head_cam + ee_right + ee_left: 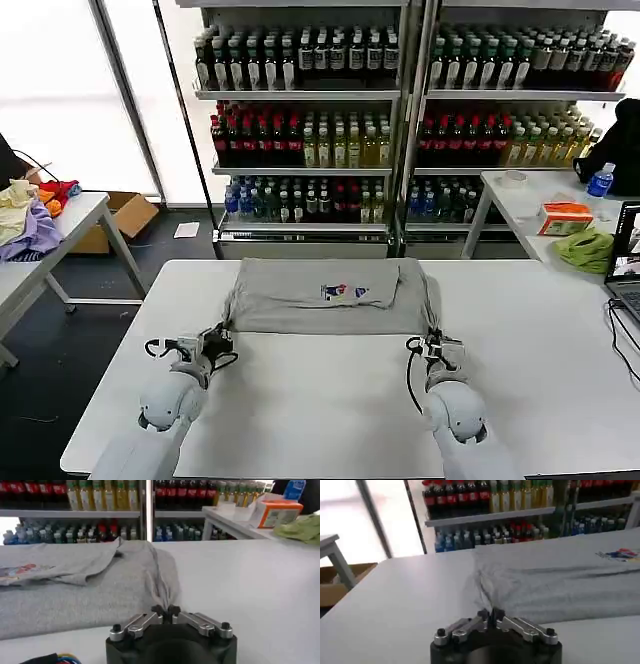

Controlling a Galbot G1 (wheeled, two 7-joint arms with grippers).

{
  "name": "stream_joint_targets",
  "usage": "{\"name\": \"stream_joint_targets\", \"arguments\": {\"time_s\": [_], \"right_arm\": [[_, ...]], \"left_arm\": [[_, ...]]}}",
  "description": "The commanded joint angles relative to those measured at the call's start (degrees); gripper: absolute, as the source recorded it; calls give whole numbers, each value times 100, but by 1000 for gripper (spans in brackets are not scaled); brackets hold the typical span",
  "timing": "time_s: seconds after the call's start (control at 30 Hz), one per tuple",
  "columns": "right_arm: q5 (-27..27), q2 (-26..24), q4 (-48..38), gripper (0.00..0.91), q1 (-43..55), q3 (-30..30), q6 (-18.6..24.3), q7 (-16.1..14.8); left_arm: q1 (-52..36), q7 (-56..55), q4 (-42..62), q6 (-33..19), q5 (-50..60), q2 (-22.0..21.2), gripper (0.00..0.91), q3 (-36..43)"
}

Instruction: Fold and organize the clothes.

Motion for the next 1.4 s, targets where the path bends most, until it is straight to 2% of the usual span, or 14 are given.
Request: {"name": "stream_joint_targets", "arguments": {"time_s": [0.03, 0.3, 0.47, 0.6, 0.73, 0.83, 1.1, 1.27, 1.3, 1.33, 1.4], "right_arm": [[-27, -2, 691, 0, -312, -5, -16, -7], [-13, -261, 2053, 0, -908, 93, -25, 81], [-24, -285, 2699, 0, -1746, 202, -21, 198], [-41, -276, 3142, 0, -2487, 318, -19, 225], [-251, -255, 3522, 0, -3168, 429, -18, 334], [-378, -351, 3712, 0, -3689, 497, -17, 355], [-546, -523, 3868, 0, -4633, 708, -18, 467], [-557, -547, 3651, 20, -4698, 773, 2, 583], [-542, -534, 3615, 746, -4687, 779, -4, 593], [-531, -529, 3589, 907, -4704, 777, -15, 592], [-535, -527, 3561, 907, -4747, 737, -16, 617]], "left_arm": [[348, -22, -510, -64, -1, 26, 0, -135], [1488, -130, -2230, -59, -8, 129, 0, -455], [2789, -178, -3347, -203, 131, -52, 0, -652], [3317, -168, -3848, -280, 183, -82, 0, -859], [3810, -227, -4138, -238, 164, -107, 0, -1076], [4580, -205, -4405, -303, 98, -132, 0, -1258], [5558, -407, -4500, -351, 209, -196, 0, -1122], [5607, -441, -4372, -354, 266, -225, 0, -1147], [5607, -436, -4349, -355, 274, -247, 0, -1137], [5611, -431, -4347, -349, 274, -268, 10, -1130], [5615, -406, -4370, -334, 278, -283, 897, -1130]]}}
